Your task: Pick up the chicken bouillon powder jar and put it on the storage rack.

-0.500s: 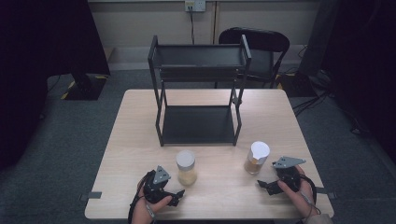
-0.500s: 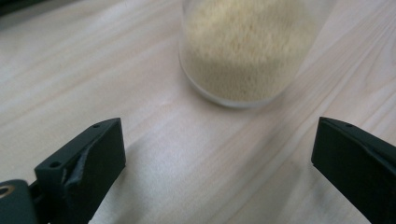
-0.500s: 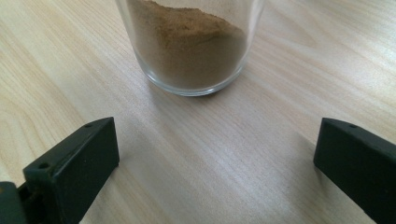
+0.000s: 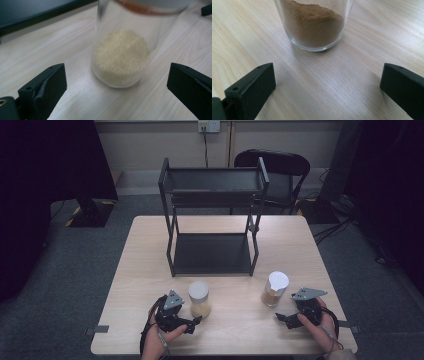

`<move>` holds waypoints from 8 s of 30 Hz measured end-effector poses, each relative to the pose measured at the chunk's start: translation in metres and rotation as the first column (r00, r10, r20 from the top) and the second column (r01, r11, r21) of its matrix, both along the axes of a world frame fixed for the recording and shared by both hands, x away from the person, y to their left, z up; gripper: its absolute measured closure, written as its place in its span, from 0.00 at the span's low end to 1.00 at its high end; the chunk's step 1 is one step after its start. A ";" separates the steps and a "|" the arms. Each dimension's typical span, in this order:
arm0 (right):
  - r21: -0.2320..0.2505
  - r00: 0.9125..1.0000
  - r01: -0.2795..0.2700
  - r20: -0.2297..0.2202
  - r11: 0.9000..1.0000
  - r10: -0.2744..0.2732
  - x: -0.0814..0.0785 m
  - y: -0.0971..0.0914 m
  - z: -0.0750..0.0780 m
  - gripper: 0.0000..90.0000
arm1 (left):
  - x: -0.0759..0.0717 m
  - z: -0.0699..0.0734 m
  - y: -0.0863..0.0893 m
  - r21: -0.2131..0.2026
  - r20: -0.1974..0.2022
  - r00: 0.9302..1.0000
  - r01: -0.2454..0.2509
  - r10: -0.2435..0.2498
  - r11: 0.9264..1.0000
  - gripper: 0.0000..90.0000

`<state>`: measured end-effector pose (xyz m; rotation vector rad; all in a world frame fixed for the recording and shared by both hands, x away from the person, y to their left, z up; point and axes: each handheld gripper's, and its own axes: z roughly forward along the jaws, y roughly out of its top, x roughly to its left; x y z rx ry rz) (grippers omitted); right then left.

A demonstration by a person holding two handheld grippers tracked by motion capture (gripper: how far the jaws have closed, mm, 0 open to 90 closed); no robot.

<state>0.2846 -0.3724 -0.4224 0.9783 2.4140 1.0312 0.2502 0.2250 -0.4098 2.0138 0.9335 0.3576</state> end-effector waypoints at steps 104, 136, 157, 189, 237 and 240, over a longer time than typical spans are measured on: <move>0.000 1.000 0.000 0.000 1.000 0.000 0.000 0.000 0.000 0.00 | 0.121 0.109 -0.047 -0.001 0.052 0.997 0.059 -0.059 0.998 0.39; 0.001 1.000 0.000 0.000 1.000 0.000 0.000 0.000 0.000 0.00 | 0.144 0.160 -0.060 -0.009 0.063 0.998 0.032 -0.031 0.999 0.39; 0.001 1.000 0.001 -0.001 1.000 -0.001 0.000 0.000 0.000 0.00 | 0.152 0.196 -0.063 -0.007 0.082 0.996 0.024 -0.023 1.000 0.39; 0.000 1.000 0.000 0.000 1.000 0.000 0.000 0.000 0.000 0.00 | 0.153 0.256 -0.049 -0.001 0.102 0.995 0.000 0.000 1.000 0.39; 0.001 1.000 -0.001 -0.001 1.000 0.001 0.000 0.000 0.000 0.00 | 0.179 0.358 -0.057 0.030 0.109 0.994 -0.026 0.023 0.999 0.39; 0.001 1.000 -0.001 -0.001 1.000 0.001 0.000 0.000 0.000 0.00 | 0.184 0.361 -0.057 0.031 0.109 0.993 -0.036 0.033 0.999 0.39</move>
